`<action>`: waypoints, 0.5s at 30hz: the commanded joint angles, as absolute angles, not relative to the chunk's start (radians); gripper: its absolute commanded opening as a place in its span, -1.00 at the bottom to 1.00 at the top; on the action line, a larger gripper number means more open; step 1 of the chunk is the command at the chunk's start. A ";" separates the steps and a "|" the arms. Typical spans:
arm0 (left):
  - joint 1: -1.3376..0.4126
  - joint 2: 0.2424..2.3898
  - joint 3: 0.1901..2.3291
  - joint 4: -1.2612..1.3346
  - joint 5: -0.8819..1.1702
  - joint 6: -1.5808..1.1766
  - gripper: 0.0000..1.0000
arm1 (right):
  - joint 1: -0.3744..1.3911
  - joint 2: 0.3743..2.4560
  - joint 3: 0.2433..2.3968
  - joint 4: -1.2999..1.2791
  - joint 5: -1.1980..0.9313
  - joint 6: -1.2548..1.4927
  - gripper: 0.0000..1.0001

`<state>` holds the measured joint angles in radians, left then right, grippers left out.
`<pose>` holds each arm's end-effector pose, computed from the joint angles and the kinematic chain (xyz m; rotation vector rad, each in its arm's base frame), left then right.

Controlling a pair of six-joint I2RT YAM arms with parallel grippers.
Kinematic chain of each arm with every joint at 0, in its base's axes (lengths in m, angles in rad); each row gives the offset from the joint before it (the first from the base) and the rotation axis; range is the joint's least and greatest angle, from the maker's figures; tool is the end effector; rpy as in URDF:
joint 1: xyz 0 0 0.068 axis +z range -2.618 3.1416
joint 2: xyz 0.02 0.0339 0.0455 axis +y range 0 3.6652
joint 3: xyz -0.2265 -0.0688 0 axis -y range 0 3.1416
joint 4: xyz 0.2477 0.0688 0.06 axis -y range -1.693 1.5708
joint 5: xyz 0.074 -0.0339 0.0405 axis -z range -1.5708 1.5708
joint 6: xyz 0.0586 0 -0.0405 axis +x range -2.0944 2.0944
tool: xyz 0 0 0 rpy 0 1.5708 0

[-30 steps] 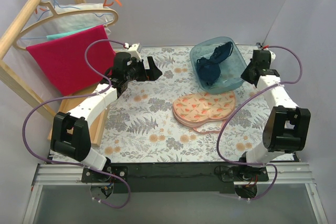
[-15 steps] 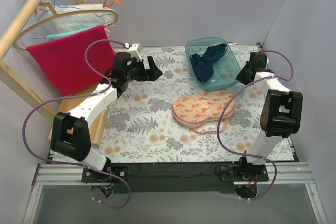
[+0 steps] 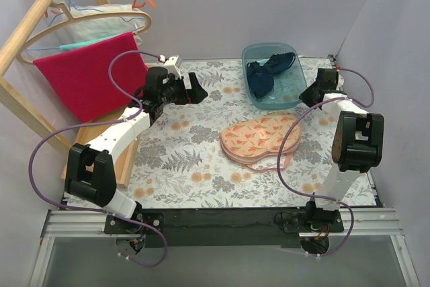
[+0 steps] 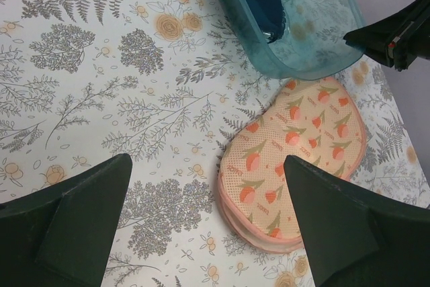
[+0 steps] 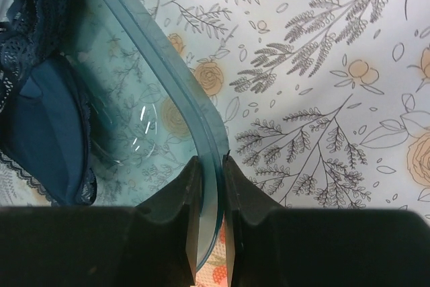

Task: Place the bra in the laundry bag and zip it closed
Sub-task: Place the bin at the center of the board.

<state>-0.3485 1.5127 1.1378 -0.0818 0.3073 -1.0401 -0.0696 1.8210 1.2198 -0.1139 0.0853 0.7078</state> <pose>0.3472 -0.1450 0.2475 -0.5476 2.1480 -1.1419 0.4129 -0.0338 0.1555 0.9105 2.1055 0.2352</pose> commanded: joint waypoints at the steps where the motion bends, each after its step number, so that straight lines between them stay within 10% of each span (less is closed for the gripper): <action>1: -0.344 1.489 1.147 -0.092 0.302 -1.025 0.96 | -0.055 1.779 1.174 -0.040 0.118 0.784 -0.97; 4: -0.344 1.494 1.147 -0.092 0.301 -1.025 0.96 | -0.048 1.784 1.164 -0.038 0.097 0.758 -0.71; 11: -0.344 1.506 1.154 -0.092 0.318 -1.026 0.96 | -0.045 1.678 1.085 -0.038 0.126 0.674 0.61; 15: -0.344 1.506 1.154 -0.092 0.324 -1.025 0.97 | -0.046 1.508 0.994 -0.061 0.239 0.601 0.71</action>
<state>-0.3485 1.5143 1.1378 -0.0830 0.3088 -1.0367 -0.0433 1.6798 1.0351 -0.0635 0.1215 0.6834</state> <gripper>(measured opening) 0.982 0.844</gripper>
